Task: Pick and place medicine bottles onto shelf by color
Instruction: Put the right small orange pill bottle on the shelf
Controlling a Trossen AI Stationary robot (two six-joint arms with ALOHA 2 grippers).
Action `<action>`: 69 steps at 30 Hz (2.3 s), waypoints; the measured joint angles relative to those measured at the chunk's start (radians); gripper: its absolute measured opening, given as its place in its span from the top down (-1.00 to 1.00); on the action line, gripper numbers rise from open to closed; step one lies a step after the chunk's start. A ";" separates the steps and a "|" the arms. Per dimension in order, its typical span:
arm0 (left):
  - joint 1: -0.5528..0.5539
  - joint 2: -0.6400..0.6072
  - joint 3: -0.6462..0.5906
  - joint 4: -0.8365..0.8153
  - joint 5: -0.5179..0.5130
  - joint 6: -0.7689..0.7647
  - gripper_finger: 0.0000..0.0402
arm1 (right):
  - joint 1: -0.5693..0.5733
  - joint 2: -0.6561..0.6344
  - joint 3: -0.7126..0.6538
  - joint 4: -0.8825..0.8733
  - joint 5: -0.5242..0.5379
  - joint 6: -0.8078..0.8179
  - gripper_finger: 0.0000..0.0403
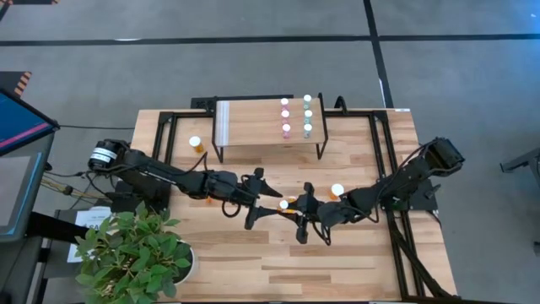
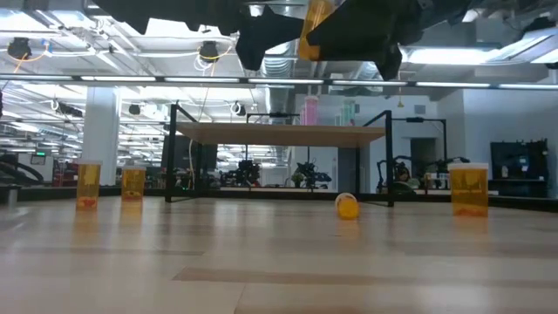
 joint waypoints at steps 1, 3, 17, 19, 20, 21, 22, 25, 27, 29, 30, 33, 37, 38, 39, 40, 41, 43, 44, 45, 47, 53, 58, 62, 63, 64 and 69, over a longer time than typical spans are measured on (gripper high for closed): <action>0.000 0.000 0.000 0.006 0.009 0.000 -0.14 | 0.000 0.000 0.000 -0.001 0.000 0.000 0.51; 0.000 0.000 0.000 0.015 0.017 0.000 -0.12 | -0.003 0.000 0.000 0.000 0.000 0.000 0.51; -0.002 0.000 0.000 0.045 0.027 0.000 -0.05 | -0.028 0.000 0.000 0.057 -0.052 -0.016 0.51; -0.002 0.000 -0.001 0.045 0.027 0.000 -0.05 | -0.028 0.000 0.000 0.057 -0.052 -0.016 0.51; -0.002 0.000 -0.001 0.046 0.027 0.000 -0.05 | -0.028 0.000 0.000 0.057 -0.052 -0.016 0.51; -0.003 0.000 -0.001 0.048 0.027 0.000 -0.05 | -0.028 0.000 0.000 0.058 -0.052 -0.016 0.51; -0.003 0.000 -0.001 0.050 0.027 0.001 -0.05 | -0.028 0.000 -0.001 0.059 -0.052 -0.017 0.51; -0.003 0.000 -0.001 0.050 0.027 0.001 -0.05 | -0.028 0.000 -0.001 0.080 -0.053 -0.030 0.51; -0.003 0.000 -0.001 0.050 0.026 0.001 -0.05 | -0.028 0.000 -0.001 0.093 -0.064 -0.036 0.51; -0.003 0.000 -0.001 0.050 0.026 0.001 -0.05 | -0.028 0.000 -0.001 0.107 -0.075 -0.039 0.51; -0.003 0.000 -0.001 0.050 0.026 0.000 -0.05 | -0.028 0.000 -0.001 0.112 -0.075 -0.042 0.51; -0.003 0.000 -0.001 0.053 0.026 0.000 -0.05 | -0.028 0.000 -0.001 0.110 -0.076 -0.043 0.51; -0.008 0.000 -0.001 0.057 0.027 0.000 -0.05 | -0.028 0.000 -0.001 0.107 -0.076 -0.051 0.51; -0.011 0.000 -0.002 0.061 0.027 0.000 -0.05 | -0.028 0.000 -0.001 0.106 -0.076 -0.053 0.51; -0.012 0.000 -0.002 0.067 0.027 0.000 -0.05 | -0.028 0.000 -0.001 0.106 -0.076 -0.054 0.51; -0.014 0.000 -0.002 0.078 0.027 0.000 -0.05 | -0.028 0.000 -0.001 0.106 -0.076 -0.054 0.51; -0.016 0.000 -0.002 0.089 0.027 0.000 -0.05 | -0.028 0.000 -0.001 0.106 -0.076 -0.055 0.51; -0.020 0.000 -0.002 0.107 0.026 -0.006 -0.05 | -0.028 0.000 -0.001 0.107 -0.076 -0.056 0.51; -0.022 0.000 -0.002 0.109 0.027 -0.008 -0.05 | -0.028 0.000 -0.001 0.108 -0.076 -0.056 0.51; -0.024 0.000 -0.002 0.109 0.027 -0.008 -0.05 | -0.028 0.000 -0.001 0.107 -0.076 -0.056 0.51; -0.024 0.000 -0.002 0.108 0.027 -0.009 -0.05 | -0.028 0.000 -0.001 0.107 -0.078 -0.059 0.51; -0.024 -0.001 -0.002 0.095 0.007 -0.029 -0.05 | -0.028 0.000 -0.001 0.104 -0.077 -0.060 0.51; -0.021 -0.001 -0.002 0.072 0.003 -0.027 -0.05 | -0.028 0.000 -0.001 0.103 -0.077 -0.060 0.51; -0.013 -0.001 -0.002 0.074 -0.001 -0.027 -0.05 | -0.028 0.000 -0.001 0.099 -0.077 -0.060 0.51; -0.012 -0.001 -0.002 0.073 -0.002 -0.027 -0.05 | -0.028 0.000 -0.001 0.098 -0.077 -0.060 0.51; -0.011 -0.001 -0.002 0.073 -0.002 -0.027 -0.05 | -0.028 0.000 -0.001 0.099 -0.077 -0.060 0.51; -0.011 -0.001 -0.002 0.073 -0.003 -0.003 -0.05 | -0.028 0.000 -0.001 0.099 -0.077 -0.060 0.51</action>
